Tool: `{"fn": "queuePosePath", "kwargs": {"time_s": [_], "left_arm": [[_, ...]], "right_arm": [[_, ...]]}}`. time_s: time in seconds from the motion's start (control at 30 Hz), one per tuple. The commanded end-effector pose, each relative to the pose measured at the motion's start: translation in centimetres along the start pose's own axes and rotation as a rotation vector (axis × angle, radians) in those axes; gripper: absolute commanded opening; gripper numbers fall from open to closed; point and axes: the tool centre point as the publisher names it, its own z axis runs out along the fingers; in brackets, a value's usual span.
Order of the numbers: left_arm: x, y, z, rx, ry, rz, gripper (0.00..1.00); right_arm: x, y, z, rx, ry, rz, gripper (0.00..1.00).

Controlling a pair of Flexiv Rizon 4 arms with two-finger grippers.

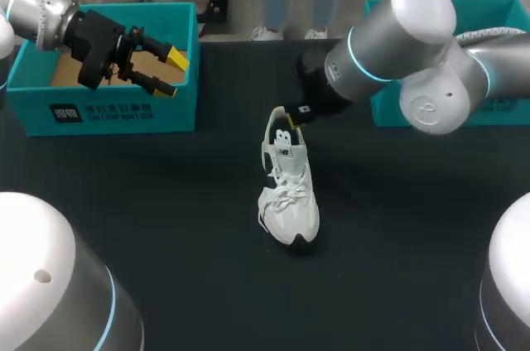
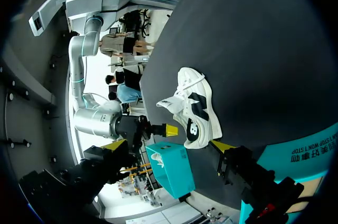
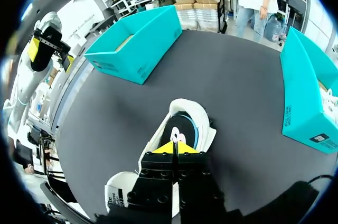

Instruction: Take the shoe out of the shoebox, open the shoe tongue, remove and reinsert the insole, then place the shoe into the shoebox

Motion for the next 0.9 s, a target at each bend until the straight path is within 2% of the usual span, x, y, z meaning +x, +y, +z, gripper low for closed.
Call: {"fn": "queuePosePath", "kwargs": {"time_s": [0.03,0.5,0.73,0.9], "left_arm": [[0.03,0.08,-0.03,0.003,0.002,0.001,1.00],[0.03,0.08,-0.03,0.003,0.002,0.001,1.00],[0.03,0.08,-0.03,0.003,0.002,0.001,1.00],[0.03,0.08,-0.03,0.003,0.002,0.001,1.00]], "right_arm": [[0.50,0.01,-0.83,0.017,-0.052,0.002,0.00],[0.99,0.32,-0.10,0.043,-0.048,0.006,0.00],[1.06,0.65,-0.31,0.033,-0.071,0.015,0.00],[1.24,0.46,-0.07,0.067,-0.109,-0.001,0.00]]}}
